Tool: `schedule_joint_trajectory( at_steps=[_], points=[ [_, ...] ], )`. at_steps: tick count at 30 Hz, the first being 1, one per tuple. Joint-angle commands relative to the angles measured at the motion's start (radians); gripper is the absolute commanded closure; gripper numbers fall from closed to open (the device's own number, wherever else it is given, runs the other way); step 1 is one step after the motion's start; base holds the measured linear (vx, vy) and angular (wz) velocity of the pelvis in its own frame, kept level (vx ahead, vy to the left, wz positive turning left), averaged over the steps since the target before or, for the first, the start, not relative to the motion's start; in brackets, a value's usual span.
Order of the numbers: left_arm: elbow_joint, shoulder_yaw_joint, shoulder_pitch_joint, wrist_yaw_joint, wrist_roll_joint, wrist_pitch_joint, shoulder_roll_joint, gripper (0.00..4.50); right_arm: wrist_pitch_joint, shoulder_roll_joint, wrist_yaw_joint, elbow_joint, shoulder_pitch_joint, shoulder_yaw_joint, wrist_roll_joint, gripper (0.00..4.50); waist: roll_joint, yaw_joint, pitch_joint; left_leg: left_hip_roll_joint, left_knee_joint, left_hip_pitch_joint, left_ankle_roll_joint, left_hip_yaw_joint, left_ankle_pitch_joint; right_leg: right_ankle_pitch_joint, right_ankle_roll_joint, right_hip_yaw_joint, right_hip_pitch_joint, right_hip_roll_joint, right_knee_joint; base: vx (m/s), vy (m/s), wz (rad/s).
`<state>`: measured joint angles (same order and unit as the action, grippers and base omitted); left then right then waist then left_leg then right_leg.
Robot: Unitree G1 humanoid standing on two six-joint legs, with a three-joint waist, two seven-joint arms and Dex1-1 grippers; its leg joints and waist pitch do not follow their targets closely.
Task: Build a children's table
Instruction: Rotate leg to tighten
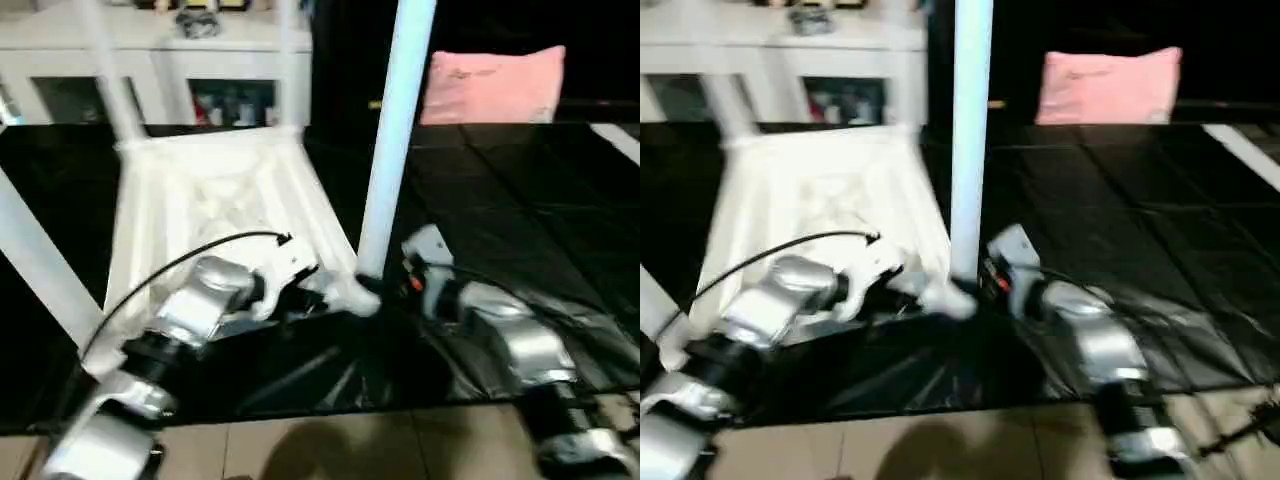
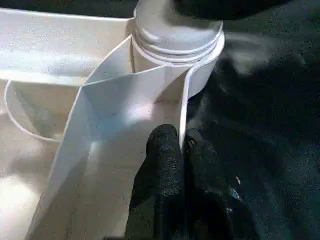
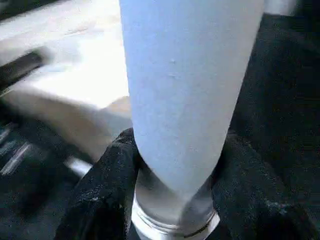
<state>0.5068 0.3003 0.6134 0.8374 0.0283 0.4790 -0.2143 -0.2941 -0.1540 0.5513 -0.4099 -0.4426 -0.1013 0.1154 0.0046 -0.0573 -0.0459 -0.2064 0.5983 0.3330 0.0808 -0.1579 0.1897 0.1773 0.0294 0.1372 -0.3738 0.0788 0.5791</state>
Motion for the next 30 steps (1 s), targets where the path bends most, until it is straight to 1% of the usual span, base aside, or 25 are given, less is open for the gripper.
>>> schedule_joint_trajectory(
  at_steps=[1,2,3,4,5,6,9,11,13,14,15,17,18,19,20,21,22,23,24,25,26,27,28,29,30],
  points=[
    [-0.008,-0.003,0.057,-0.064,-0.034,-0.012,0.086,4.50,-0.055,0.069,-0.017,-0.060,0.011,-0.094,-0.023,2.56,0.009,0.003,0.050,-0.018,-0.078,-0.003,0.000,0.018,0.375,0.557,0.018,-0.032,0.030,0.077,-0.116,0.000,0.000,0.00],
    [0.002,-0.008,0.066,-0.079,-0.031,-0.014,0.096,4.50,-0.058,0.079,-0.034,-0.067,0.003,-0.094,-0.029,2.56,0.004,0.004,0.054,-0.020,-0.081,-0.002,-0.007,0.020,0.368,0.498,0.042,-0.036,0.034,0.079,-0.109,0.000,0.000,0.00],
    [0.007,-0.012,0.073,-0.091,-0.027,-0.013,0.103,4.50,-0.063,0.091,-0.049,-0.072,-0.004,-0.088,-0.031,2.56,0.003,0.005,0.055,-0.022,-0.085,0.002,-0.013,0.019,0.354,0.450,0.064,-0.043,0.036,0.079,-0.101,0.000,0.000,0.00],
    [0.009,-0.015,0.078,-0.096,-0.024,-0.012,0.107,4.50,-0.071,0.102,-0.062,-0.072,-0.010,-0.072,-0.020,2.56,0.003,0.005,0.053,-0.022,-0.086,0.002,-0.015,0.017,0.352,0.441,0.071,-0.046,0.034,0.079,-0.100,0.000,0.000,0.00],
    [0.009,-0.011,0.081,-0.092,-0.017,-0.021,0.101,4.50,-0.079,0.107,-0.067,-0.067,-0.012,-0.056,-0.006,2.00,0.000,0.004,0.054,-0.020,-0.084,0.001,-0.020,0.014,0.334,0.426,0.084,-0.050,0.035,0.081,-0.096,0.000,0.000,0.00],
    [0.009,-0.004,0.081,-0.083,-0.008,-0.031,0.089,4.50,-0.079,0.105,-0.060,-0.059,-0.010,-0.043,0.007,1.86,-0.002,0.000,0.055,-0.019,-0.084,0.004,-0.026,0.012,0.309,0.408,0.094,-0.056,0.036,0.082,-0.091,0.000,0.000,0.00],
    [0.007,0.010,0.071,-0.057,0.018,-0.051,0.055,4.50,-0.064,0.084,-0.042,-0.042,0.004,-0.028,0.004,1.84,-0.005,-0.004,0.056,-0.018,-0.085,0.007,-0.036,0.008,0.263,0.395,0.102,-0.063,0.039,0.083,-0.087,0.000,0.000,0.00],
    [0.007,0.012,0.068,-0.046,0.018,-0.056,0.046,4.50,-0.047,0.075,-0.028,-0.037,0.010,-0.026,0.007,1.41,-0.004,-0.008,0.057,-0.020,-0.086,0.007,-0.037,0.007,0.239,0.381,0.110,-0.067,0.038,0.084,-0.084,0.000,0.000,0.00],
    [0.007,0.024,0.057,0.007,0.019,-0.082,0.005,4.50,0.005,0.030,0.044,-0.015,0.035,-0.017,0.028,1.32,-0.006,-0.013,0.059,-0.020,-0.085,0.010,-0.043,0.006,0.224,0.367,0.111,-0.069,0.041,0.085,-0.081,0.000,0.000,0.00],
    [0.007,0.025,0.055,0.014,0.019,-0.084,-0.001,4.50,0.013,0.023,0.056,-0.012,0.039,-0.016,0.032,1.32,-0.006,-0.017,0.061,-0.022,-0.084,0.010,-0.049,0.003,0.210,0.345,0.113,-0.071,0.040,0.084,-0.079,0.000,0.000,0.00],
    [0.006,0.024,0.051,0.037,0.013,-0.081,-0.018,4.50,0.020,0.000,0.096,0.001,0.050,-0.005,0.046,1.04,-0.004,-0.020,0.062,-0.023,-0.085,0.013,-0.052,0.004,0.189,0.308,0.127,-0.072,0.042,0.083,-0.072,0.000,0.000,0.00],
    [0.001,0.035,0.043,0.099,0.010,-0.110,-0.056,4.50,0.032,-0.043,0.163,0.024,0.060,0.014,0.069,0.92,-0.004,-0.023,0.064,-0.023,-0.083,0.016,-0.063,0.002,0.165,0.262,0.143,-0.073,0.044,0.082,-0.067,0.000,0.000,0.00],
    [0.000,0.045,0.038,0.144,0.009,-0.158,-0.077,4.50,0.041,-0.069,0.206,0.036,0.064,0.021,0.083,0.85,-0.003,-0.028,0.065,-0.023,-0.082,0.016,-0.072,0.002,0.154,0.243,0.149,-0.073,0.045,0.082,-0.066,0.000,0.000,0.00],
    [-0.001,0.053,0.034,0.180,0.008,-0.194,-0.094,4.50,0.048,-0.091,0.243,0.046,0.067,0.025,0.093,0.72,-0.005,-0.028,0.066,-0.023,-0.081,0.017,-0.074,0.001,0.148,0.229,0.153,-0.074,0.046,0.080,-0.063,0.000,0.000,0.00],
    [-0.003,0.058,0.031,0.205,0.007,-0.206,-0.107,4.50,0.058,-0.112,0.282,0.056,0.070,0.025,0.102,0.72,-0.001,-0.031,0.069,-0.024,-0.079,0.016,-0.077,0.001,0.137,0.208,0.161,-0.074,0.045,0.081,-0.059,0.000,0.000,0.00],
    [-0.004,0.062,0.029,0.224,0.007,-0.213,-0.117,4.50,0.066,-0.128,0.313,0.064,0.072,0.025,0.109,0.53,0.000,-0.038,0.075,-0.026,-0.074,0.019,-0.089,0.000,0.095,0.136,0.180,-0.075,0.044,0.080,-0.048,0.000,0.000,0.00],
    [-0.011,0.073,0.022,0.270,0.002,-0.250,-0.136,4.50,0.068,-0.155,0.365,0.076,0.075,0.026,0.122,0.53,-0.002,-0.038,0.076,-0.026,-0.072,0.023,-0.093,0.000,0.075,0.105,0.188,-0.076,0.045,0.080,-0.043,0.000,0.000,0.00],
    [-0.016,0.081,0.018,0.303,-0.002,-0.258,-0.150,4.50,0.068,-0.176,0.407,0.085,0.077,0.026,0.135,0.40,0.000,-0.042,0.077,-0.025,-0.070,0.022,-0.098,0.000,0.065,0.084,0.197,-0.075,0.042,0.079,-0.040,0.000,0.000,0.00],
    [-0.022,0.090,0.013,0.337,-0.008,-0.275,-0.163,4.50,0.064,-0.199,0.451,0.094,0.079,0.025,0.149,0.29,0.001,-0.045,0.075,-0.030,-0.068,0.022,-0.118,-0.001,0.063,0.038,0.222,-0.076,0.038,0.076,-0.032,0.000,0.000,0.00],
    [-0.031,0.106,0.008,0.400,-0.019,-0.301,-0.184,4.50,0.061,-0.244,0.533,0.106,0.080,0.015,0.166,0.29,0.002,-0.047,0.072,-0.031,-0.068,0.021,-0.117,-0.003,0.073,0.045,0.225,-0.076,0.035,0.076,-0.033,0.000,0.000,0.00],
    [-0.031,0.106,0.008,0.403,-0.020,-0.302,-0.185,4.50,0.060,-0.246,0.537,0.107,0.080,0.014,0.167,0.29,0.002,-0.047,0.072,-0.031,-0.068,0.021,-0.117,-0.003,0.073,0.045,0.225,-0.076,0.035,0.076,-0.033,0.000,0.000,0.00],
    [-0.029,0.128,0.010,0.470,-0.021,-0.341,-0.208,4.50,0.052,-0.299,0.632,0.116,0.073,-0.005,0.180,0.06,0.000,-0.062,0.068,-0.033,-0.069,0.017,-0.109,-0.006,0.129,0.118,0.219,-0.075,0.034,0.078,-0.041,0.000,0.000,0.00],
    [-0.024,0.137,0.013,0.489,-0.018,-0.354,-0.214,4.50,0.053,-0.313,0.661,0.116,0.069,-0.014,0.181,0.02,0.000,-0.065,0.067,-0.032,-0.069,0.016,-0.106,-0.007,0.140,0.137,0.215,-0.076,0.033,0.078,-0.044,0.000,0.000,0.00],
    [-0.024,0.137,0.013,0.489,-0.018,-0.354,-0.214,4.50,0.053,-0.313,0.661,0.116,0.069,-0.014,0.181,0.02,-0.001,-0.069,0.065,-0.032,-0.070,0.017,-0.096,-0.009,0.157,0.181,0.203,-0.076,0.033,0.080,-0.048,0.000,0.000,0.00],
    [-0.015,0.149,0.019,0.528,-0.014,-0.385,-0.223,4.50,0.068,-0.329,0.700,0.109,0.059,-0.027,0.175,0.02,-0.003,-0.074,0.063,-0.032,-0.072,0.015,-0.081,-0.009,0.175,0.235,0.188,-0.076,0.031,0.084,-0.053,0.000,0.000,0.00]
  ],
)
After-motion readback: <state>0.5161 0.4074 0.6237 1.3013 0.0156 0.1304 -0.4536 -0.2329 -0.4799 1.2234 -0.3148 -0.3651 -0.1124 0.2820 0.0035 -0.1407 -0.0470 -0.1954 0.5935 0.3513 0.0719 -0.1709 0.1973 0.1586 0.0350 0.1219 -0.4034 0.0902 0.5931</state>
